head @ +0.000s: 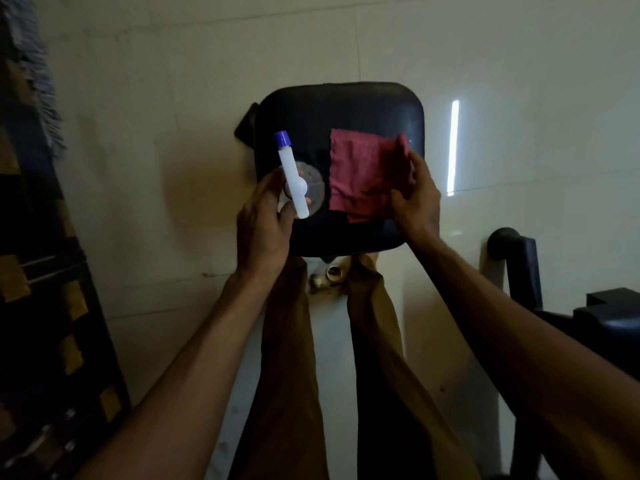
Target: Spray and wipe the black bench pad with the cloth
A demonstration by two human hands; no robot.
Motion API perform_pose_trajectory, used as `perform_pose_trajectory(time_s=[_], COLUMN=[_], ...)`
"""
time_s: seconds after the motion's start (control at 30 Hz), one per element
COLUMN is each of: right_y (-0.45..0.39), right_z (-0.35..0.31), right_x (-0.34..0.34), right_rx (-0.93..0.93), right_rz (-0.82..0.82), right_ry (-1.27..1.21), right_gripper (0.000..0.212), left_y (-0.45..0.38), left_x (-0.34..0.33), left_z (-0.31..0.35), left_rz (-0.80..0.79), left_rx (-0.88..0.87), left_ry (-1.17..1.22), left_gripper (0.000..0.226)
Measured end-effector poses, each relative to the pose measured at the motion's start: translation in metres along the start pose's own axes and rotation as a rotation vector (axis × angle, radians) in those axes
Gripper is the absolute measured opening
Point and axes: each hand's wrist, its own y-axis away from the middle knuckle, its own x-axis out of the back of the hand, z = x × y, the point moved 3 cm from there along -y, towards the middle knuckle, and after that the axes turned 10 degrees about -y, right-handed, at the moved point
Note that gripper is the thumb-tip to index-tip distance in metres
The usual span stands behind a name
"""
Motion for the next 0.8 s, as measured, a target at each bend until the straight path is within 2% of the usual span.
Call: perform_pose_trajectory(time_s=[0.1,0.17,0.27,0.33,0.43,0.53,0.63,0.73,0.8], right_y=[-0.005,-0.01,-0.018,-0.017,-0.006,0.004,0.013,0.021,0.035], right_z=[0.003,0.004,0.01,0.014,0.009,0.002,-0.008,-0.025,-0.039], right_x=[0.006,0.008,0.003,-0.001,-0.006,-0.017,-0.017,-0.009,0.0], right_rx=[-0.018,0.04,0.082,0.109,0.199,0.163,0.114,0.159,0.194], right_rz=[0.041,0.056,-0.038,-0.12,-0.089,-0.207,-0.36,-0.332,-0.284], right_ry=[-0.002,0.011,0.188,0.328,0.477,0.49,0.583,0.519,0.497], right_gripper=[0.063,0.059,0.051,0.055,0.056,0.048,0.058,0.046,0.04], left_y=[0.001,0.002,0.001,0.0,0.002,0.004,0.005,0.003,0.01], left_x=[-0.006,-0.005,-0.005,-0.008,-0.012,-0.012,-0.005,0.008,0.02], left_z=[-0.007,-0.008,-0.001,-0.001,-0.01,-0.015,-0.011,-0.015,-0.022], left_rz=[-0.035,-0.035,-0.034,-0.058,-0.106,-0.146,-0.174,-0.246,-0.273], left_rx=[0.031,0.061,0.042,0.017,0.014,0.043,-0.01,-0.053,-0.037], left_ry=[-0.018,-0.001,0.025,0.012,-0.008,-0.039,0.004,-0.041,-0.074], left_gripper=[0.032,0.032,0.038,0.045,0.05,0.046,0.046,0.061,0.06])
